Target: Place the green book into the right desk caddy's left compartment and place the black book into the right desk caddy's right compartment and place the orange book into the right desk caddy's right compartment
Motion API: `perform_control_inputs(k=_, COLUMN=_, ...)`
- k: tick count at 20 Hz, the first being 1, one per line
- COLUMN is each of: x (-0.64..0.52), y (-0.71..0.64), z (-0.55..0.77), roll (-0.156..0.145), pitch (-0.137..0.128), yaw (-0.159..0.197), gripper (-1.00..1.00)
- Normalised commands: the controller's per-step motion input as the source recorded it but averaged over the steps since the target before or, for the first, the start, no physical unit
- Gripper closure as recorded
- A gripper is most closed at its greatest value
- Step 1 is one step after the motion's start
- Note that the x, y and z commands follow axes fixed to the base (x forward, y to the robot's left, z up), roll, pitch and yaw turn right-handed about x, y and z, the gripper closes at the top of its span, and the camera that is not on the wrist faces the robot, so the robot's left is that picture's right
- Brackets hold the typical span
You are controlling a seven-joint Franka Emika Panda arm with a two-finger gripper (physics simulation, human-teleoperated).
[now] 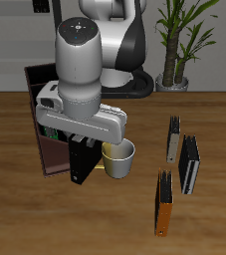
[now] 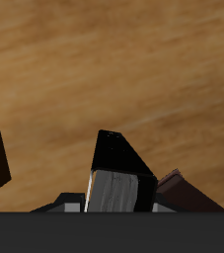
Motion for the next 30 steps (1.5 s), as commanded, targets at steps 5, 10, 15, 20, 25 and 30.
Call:
perform_control_inputs(k=5, x=-0.57, y=0.04, z=0.59, roll=0.018, pitch=-0.051, yaw=0.115, gripper=1.0)
perform_control_inputs(k=10, x=-0.58, y=0.07, z=0.44, roll=-0.017, pitch=0.043, yaw=0.138, gripper=1.0)
perform_control_inputs(k=15, x=-0.56, y=-0.08, z=0.44, roll=-0.002, pitch=-0.035, yaw=0.098, gripper=1.0)
perform_control_inputs(k=20, x=-0.43, y=-0.08, z=0.27, roll=0.0, pitch=-0.031, yaw=0.079, gripper=1.0)
perform_control_inputs(k=25, x=-0.55, y=-0.26, z=0.24, roll=-0.028, pitch=-0.004, yaw=0.035, gripper=1.0)
perform_control_inputs(k=30, x=-0.42, y=-0.09, z=0.18, roll=-0.017, pitch=-0.046, yaw=0.058, gripper=1.0)
